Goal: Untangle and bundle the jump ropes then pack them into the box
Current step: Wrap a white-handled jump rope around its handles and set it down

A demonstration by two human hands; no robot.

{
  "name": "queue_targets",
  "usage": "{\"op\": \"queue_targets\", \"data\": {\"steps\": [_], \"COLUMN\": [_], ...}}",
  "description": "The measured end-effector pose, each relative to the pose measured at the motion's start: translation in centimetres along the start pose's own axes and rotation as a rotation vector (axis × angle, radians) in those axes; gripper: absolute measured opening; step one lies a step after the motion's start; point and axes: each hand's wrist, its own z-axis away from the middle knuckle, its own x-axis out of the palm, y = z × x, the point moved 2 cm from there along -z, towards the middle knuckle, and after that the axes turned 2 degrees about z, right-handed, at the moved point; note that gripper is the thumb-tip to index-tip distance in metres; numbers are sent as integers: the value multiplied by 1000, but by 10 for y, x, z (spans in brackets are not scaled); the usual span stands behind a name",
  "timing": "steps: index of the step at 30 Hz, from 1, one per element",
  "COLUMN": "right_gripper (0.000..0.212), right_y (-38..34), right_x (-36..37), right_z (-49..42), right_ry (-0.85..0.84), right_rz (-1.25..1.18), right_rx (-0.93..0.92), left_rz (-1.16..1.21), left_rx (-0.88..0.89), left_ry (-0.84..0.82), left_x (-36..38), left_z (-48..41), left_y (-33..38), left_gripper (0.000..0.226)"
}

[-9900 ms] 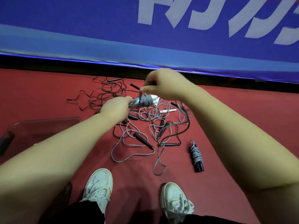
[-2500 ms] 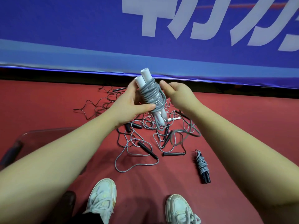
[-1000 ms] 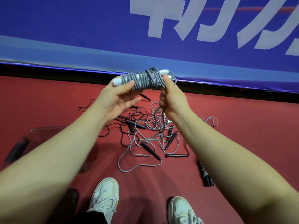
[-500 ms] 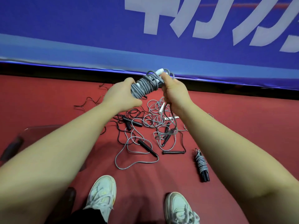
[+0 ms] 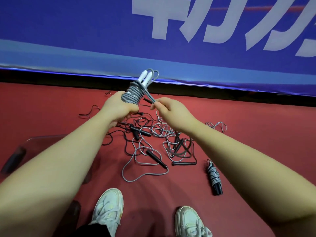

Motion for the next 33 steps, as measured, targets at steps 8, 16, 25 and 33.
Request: {"op": "queue_targets", "data": {"steps": [8,16,25,33], "right_gripper": [30,8,37,21], "right_y": [38,51,39,-2], "right_x": [1,-18,-33,-17], "right_z": [0,3,-9,-15], "right_ry": [-273,-524,-490,-261], "right_rz": [-404,-16,645,924], "right_rx": [1,-54,13,-25], "left_rz": [315,-218,-1160,-852], "left_rx": [-5,153,234,54], "left_ry": [-348,-740,-577,-231], "left_x": [8,6,34,27], "left_z": [17,42,39,18], "left_y": [9,20,9,-7], "left_gripper": [36,40,30,27]}}
